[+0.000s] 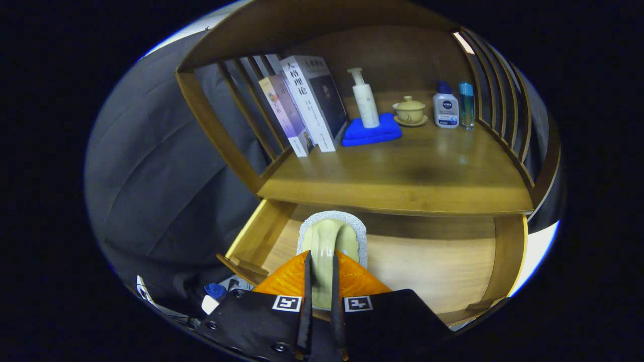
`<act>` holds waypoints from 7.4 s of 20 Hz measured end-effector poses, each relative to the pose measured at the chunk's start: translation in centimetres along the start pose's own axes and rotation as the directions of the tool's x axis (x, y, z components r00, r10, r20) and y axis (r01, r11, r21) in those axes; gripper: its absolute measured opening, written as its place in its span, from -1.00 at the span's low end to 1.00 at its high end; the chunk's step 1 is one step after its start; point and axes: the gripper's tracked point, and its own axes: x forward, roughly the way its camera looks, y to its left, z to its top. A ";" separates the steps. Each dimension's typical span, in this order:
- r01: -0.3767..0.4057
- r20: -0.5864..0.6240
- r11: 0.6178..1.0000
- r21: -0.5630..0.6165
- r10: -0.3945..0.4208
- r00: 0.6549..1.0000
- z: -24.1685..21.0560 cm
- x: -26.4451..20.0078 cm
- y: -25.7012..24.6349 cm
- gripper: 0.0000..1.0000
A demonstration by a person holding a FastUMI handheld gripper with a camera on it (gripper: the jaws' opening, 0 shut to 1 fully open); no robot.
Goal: Pull open the drawer, take out the items inside it, and place them on the countertop above the cabinet.
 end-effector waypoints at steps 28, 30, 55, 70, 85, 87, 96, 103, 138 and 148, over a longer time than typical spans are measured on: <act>0.206 0.085 0.959 0.193 -0.226 0.971 13.5 8.7 -11.0 -0.67; 0.227 0.080 0.953 0.201 -0.247 0.966 14.3 9.1 -11.6 -0.67; 0.340 0.563 0.938 -0.073 -0.243 0.790 15.0 -2.9 -3.0 0.95; 0.461 0.673 0.886 -0.053 -0.309 0.672 -0.8 -9.5 -1.8 0.96; 0.521 0.518 0.845 -0.116 -0.396 0.758 -12.7 -4.2 -2.0 1.00; 0.540 0.506 0.830 -0.137 -0.410 0.759 -13.3 -3.5 -2.5 1.00; 0.567 0.475 0.808 -0.162 -0.440 0.762 -14.6 -1.6 -2.8 0.96; 0.602 0.490 0.787 -0.137 -0.475 0.731 -14.5 -1.3 -3.0 0.96; 0.598 0.500 0.800 -0.042 -0.502 0.706 -3.8 8.9 -6.5 0.97; 0.590 0.498 0.807 -0.036 -0.497 0.711 -1.7 10.9 -7.7 0.96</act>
